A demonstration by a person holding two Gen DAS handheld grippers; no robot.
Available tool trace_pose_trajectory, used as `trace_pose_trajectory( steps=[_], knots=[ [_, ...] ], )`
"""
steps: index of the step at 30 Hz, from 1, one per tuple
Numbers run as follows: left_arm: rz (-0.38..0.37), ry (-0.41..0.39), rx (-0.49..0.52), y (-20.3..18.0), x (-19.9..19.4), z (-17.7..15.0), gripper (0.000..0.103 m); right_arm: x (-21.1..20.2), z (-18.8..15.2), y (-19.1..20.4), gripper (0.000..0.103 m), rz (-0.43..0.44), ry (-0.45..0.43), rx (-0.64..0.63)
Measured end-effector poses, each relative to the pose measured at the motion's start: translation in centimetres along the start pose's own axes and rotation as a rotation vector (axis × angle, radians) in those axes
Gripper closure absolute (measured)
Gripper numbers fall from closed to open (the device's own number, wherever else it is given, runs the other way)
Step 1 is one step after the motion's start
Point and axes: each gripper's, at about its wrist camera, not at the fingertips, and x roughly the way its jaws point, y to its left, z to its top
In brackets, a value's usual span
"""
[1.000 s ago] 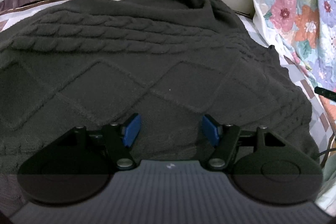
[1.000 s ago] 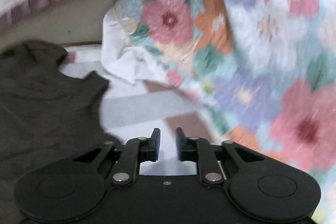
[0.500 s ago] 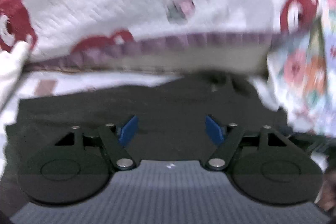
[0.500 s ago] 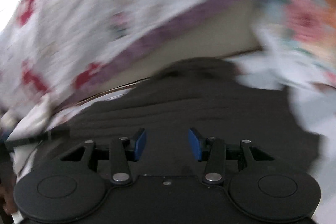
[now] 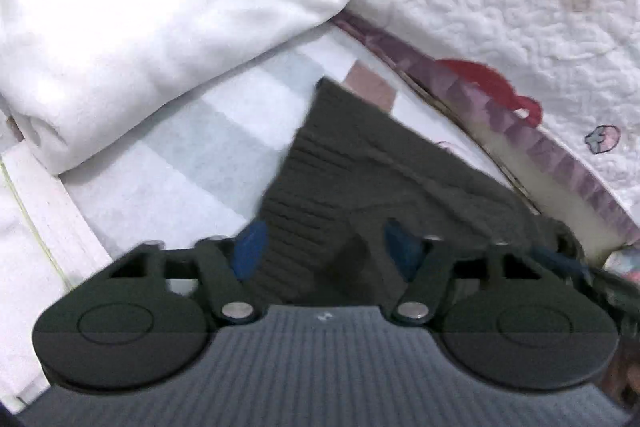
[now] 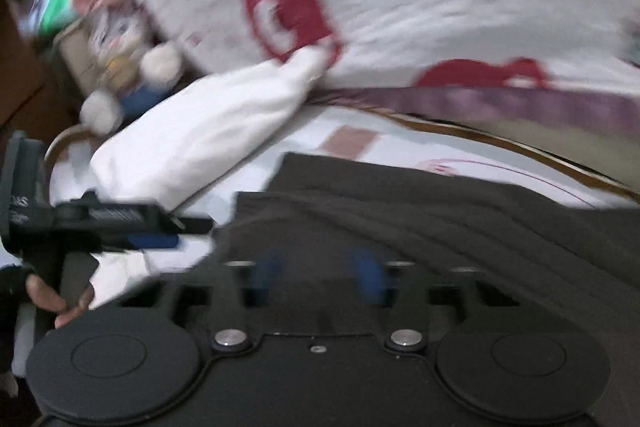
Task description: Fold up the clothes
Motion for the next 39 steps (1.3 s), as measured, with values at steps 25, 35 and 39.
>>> trace_pose_trajectory(
  steps=[25,35,39],
  knots=[
    [-0.153,-0.081,-0.131,4.4,0.9,2.6,0.037,22.6,8.6,2.8,0.013,-0.138,0.244,-0.228],
    [-0.152,-0.149,-0.186,4.8,0.0,2.3,0.035,14.4,6.1,3.1,0.091,-0.172,-0.086,-0.062],
    [-0.218,-0.182,-0.199,4.2,-0.7,2.3,0.031,5.3,1.4,5.0,0.091,-0.197,-0.304,0.002]
  ],
)
